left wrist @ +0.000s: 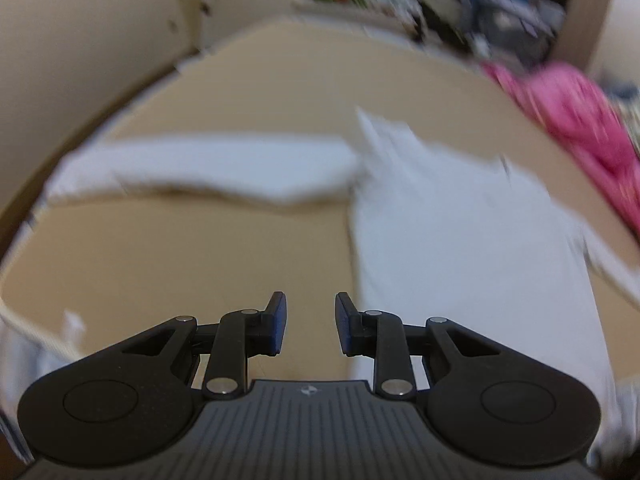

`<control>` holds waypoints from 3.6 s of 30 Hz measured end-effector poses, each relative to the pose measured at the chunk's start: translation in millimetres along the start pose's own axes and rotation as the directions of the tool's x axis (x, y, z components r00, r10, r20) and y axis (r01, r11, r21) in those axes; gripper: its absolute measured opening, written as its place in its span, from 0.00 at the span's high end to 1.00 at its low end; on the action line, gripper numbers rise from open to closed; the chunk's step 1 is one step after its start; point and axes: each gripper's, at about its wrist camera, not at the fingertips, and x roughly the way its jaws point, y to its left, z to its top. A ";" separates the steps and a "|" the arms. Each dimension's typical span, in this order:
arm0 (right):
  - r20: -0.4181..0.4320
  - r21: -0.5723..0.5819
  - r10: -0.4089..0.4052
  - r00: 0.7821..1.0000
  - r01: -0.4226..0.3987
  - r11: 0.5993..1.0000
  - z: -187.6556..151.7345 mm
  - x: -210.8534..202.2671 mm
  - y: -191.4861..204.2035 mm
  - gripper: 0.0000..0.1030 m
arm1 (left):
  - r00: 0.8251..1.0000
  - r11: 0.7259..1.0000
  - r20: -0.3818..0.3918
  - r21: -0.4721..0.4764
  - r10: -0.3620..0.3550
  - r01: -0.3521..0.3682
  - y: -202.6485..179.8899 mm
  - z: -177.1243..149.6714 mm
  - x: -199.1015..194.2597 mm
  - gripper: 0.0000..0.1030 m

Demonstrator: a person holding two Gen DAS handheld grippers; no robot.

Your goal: Fold small clothes

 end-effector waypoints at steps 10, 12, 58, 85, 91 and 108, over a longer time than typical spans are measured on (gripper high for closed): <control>0.106 -0.101 -0.055 0.993 0.066 0.993 42.8 53.3 -5.2 0.57 | 0.995 0.886 -0.046 -0.453 0.089 -0.100 171.6 80.7 110.6 0.66; 0.143 -0.089 -0.061 0.988 0.074 0.993 47.2 58.6 0.1 0.57 | 0.993 0.794 -0.076 -0.597 0.086 -0.114 212.5 79.0 121.1 0.66; -0.094 -0.246 -0.026 0.995 0.002 0.969 28.0 157.5 69.5 0.87 | 0.840 0.876 0.260 0.228 -0.476 0.425 -138.8 118.0 55.6 0.62; 0.229 -0.043 0.133 0.964 -0.127 0.991 101.6 220.5 58.3 0.94 | 1.000 0.998 -0.025 -0.067 0.008 -0.010 -20.4 165.8 195.2 0.63; 0.101 0.062 -0.083 0.991 0.077 0.995 107.9 251.7 0.4 0.94 | 0.998 0.998 -0.004 0.005 -0.057 0.057 -56.4 152.7 207.9 0.61; 0.081 0.051 -0.040 0.996 0.036 0.998 116.0 256.2 -1.3 0.93 | 0.949 0.949 -0.041 -0.056 -0.314 0.311 -87.9 160.5 293.3 0.97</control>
